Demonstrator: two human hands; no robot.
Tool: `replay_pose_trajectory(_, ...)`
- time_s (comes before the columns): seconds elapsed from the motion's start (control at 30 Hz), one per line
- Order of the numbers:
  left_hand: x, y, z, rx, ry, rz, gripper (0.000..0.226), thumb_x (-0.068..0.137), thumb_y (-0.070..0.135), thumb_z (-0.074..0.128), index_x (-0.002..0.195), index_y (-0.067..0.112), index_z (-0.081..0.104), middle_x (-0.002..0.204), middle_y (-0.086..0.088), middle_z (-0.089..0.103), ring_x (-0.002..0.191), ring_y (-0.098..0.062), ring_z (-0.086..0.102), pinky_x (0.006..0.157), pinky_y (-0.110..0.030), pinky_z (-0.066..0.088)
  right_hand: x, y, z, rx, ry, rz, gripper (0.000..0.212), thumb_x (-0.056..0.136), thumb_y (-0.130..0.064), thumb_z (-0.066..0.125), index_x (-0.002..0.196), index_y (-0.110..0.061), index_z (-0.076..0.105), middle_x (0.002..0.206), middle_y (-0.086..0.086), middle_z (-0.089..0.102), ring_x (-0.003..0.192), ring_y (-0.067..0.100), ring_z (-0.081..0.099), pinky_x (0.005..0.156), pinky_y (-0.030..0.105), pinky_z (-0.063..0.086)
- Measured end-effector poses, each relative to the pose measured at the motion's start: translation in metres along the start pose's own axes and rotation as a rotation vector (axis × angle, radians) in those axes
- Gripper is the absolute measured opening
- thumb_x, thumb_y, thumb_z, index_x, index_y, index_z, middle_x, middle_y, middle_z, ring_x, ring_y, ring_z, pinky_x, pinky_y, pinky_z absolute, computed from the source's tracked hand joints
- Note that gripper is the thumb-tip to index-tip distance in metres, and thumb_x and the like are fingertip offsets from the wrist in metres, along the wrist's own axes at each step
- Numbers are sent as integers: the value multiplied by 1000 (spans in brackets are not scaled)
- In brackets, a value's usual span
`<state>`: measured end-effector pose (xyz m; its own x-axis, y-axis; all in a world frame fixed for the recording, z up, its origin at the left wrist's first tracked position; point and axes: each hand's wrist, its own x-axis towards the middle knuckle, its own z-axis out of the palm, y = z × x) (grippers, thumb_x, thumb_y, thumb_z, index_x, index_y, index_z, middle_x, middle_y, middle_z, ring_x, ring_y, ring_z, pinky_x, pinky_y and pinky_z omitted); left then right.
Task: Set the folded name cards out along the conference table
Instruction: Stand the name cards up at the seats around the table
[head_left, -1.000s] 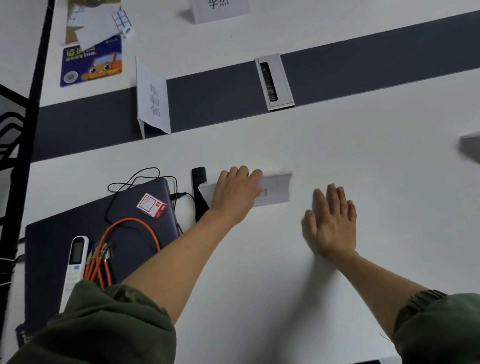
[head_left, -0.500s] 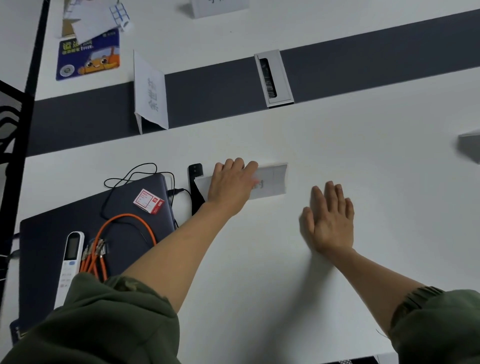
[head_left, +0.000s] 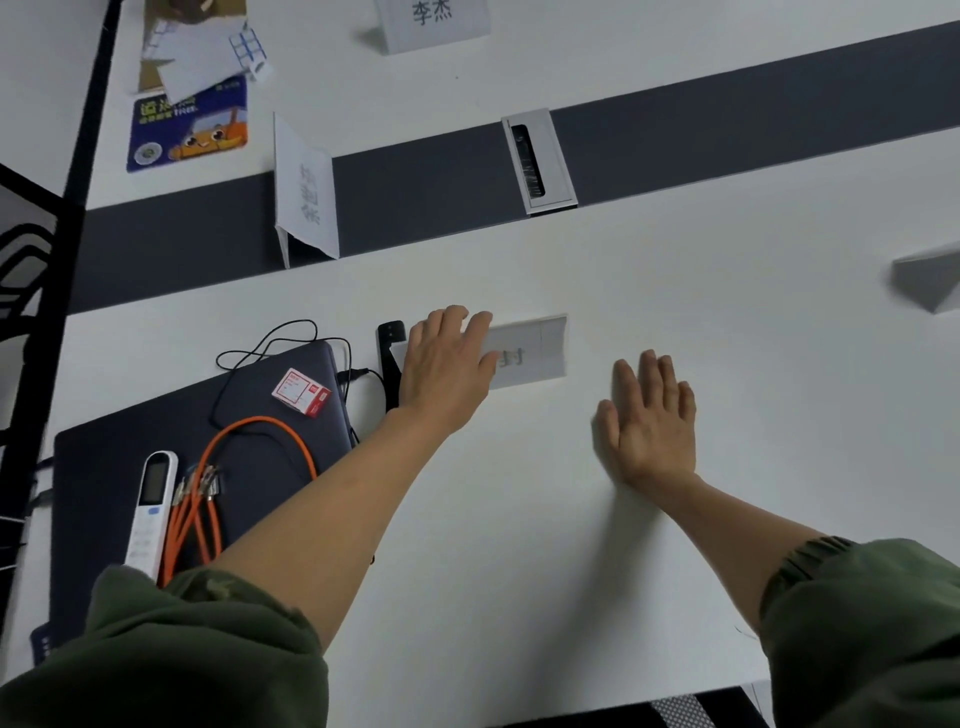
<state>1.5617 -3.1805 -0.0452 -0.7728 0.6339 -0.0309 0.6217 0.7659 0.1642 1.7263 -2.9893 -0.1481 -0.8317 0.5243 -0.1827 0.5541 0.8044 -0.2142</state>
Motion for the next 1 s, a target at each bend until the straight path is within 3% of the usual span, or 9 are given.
replay_pose_trajectory(0.13,-31,12,-14,-31,-20,3,33,97,25,46,127,14,54,120,-7,55,109,-28,49,95,-38,36,1,8,-11,-30,-126,-78,63,101,-50,25,156,-23,13,164,11,3,152,28,-4,121,46,5)
replay_pose_trajectory(0.23,-46,33,-22,-49,-114,-23,31,99,24,41,124,13,55,119,-5,59,108,-26,53,90,-37,39,2,28,-38,-13,-237,-141,57,97,-46,43,149,-26,32,161,4,17,150,24,10,117,42,21)
replay_pose_trajectory(0.3,-52,51,-24,-53,-146,-32,27,98,24,42,117,13,58,116,-4,62,104,-27,57,84,-37,43,-7,48,-54,40,-244,-111,40,93,-37,51,131,-24,53,144,0,40,139,24,33,100,39,39)
replay_pose_trajectory(0.4,-54,97,-27,-55,-182,-2,26,98,25,42,115,15,58,111,-3,64,99,-26,59,79,-36,46,-33,99,-80,60,-235,28,29,91,-30,51,116,-20,62,128,0,54,121,23,48,80,32,41)
replay_pose_trajectory(0.53,-50,167,-28,-64,-194,43,27,98,26,42,118,17,58,109,-2,64,98,-25,60,77,-34,45,-62,180,-112,74,-218,151,38,94,-32,50,130,-22,57,130,3,56,119,24,54,90,33,43)
replay_pose_trajectory(1.0,10,422,-16,-196,-231,18,36,97,29,48,131,17,49,128,-5,52,113,-24,53,87,-35,45,-85,461,-198,19,-176,321,45,97,-36,48,139,-19,48,132,9,52,120,26,52,92,36,45)
